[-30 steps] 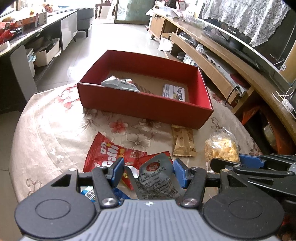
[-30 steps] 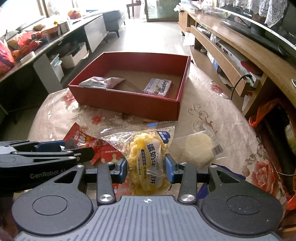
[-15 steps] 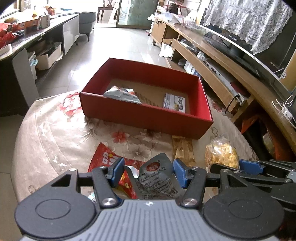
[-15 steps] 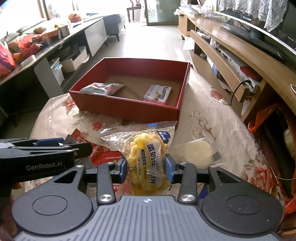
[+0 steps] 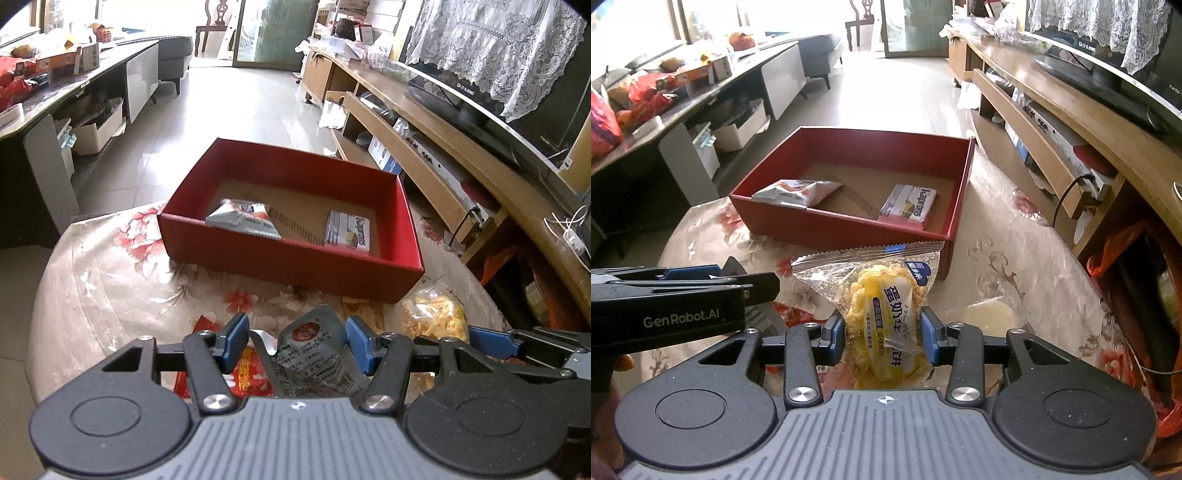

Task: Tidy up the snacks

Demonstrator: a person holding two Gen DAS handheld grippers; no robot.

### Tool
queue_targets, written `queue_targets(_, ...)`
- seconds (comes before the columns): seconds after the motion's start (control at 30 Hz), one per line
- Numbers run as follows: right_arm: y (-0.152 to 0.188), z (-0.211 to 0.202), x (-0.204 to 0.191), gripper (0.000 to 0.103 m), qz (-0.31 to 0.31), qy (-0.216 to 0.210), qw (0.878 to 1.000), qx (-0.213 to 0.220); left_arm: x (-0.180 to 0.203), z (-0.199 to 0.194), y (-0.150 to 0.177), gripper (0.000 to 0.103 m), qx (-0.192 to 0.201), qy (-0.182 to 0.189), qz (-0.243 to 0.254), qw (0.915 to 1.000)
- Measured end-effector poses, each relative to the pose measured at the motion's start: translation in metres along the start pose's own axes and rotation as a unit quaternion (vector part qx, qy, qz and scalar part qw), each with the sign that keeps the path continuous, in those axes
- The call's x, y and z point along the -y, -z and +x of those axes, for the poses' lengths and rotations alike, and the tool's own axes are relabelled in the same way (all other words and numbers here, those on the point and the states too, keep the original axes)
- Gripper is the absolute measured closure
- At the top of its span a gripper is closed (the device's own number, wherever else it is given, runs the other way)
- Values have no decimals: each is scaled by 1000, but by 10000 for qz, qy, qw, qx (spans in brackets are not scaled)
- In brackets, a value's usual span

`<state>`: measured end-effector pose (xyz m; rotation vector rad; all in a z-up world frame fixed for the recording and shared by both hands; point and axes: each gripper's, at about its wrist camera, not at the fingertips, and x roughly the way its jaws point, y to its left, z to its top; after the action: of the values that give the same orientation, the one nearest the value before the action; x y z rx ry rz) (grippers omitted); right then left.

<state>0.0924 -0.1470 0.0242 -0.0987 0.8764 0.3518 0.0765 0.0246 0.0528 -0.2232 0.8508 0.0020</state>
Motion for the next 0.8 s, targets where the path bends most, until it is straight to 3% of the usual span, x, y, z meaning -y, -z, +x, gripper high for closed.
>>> queue_targets(0.8, -51, 16, -1, 54, 119, -53, 9993, 339, 4, 22, -61, 45, 360, -151, 45, 9992)
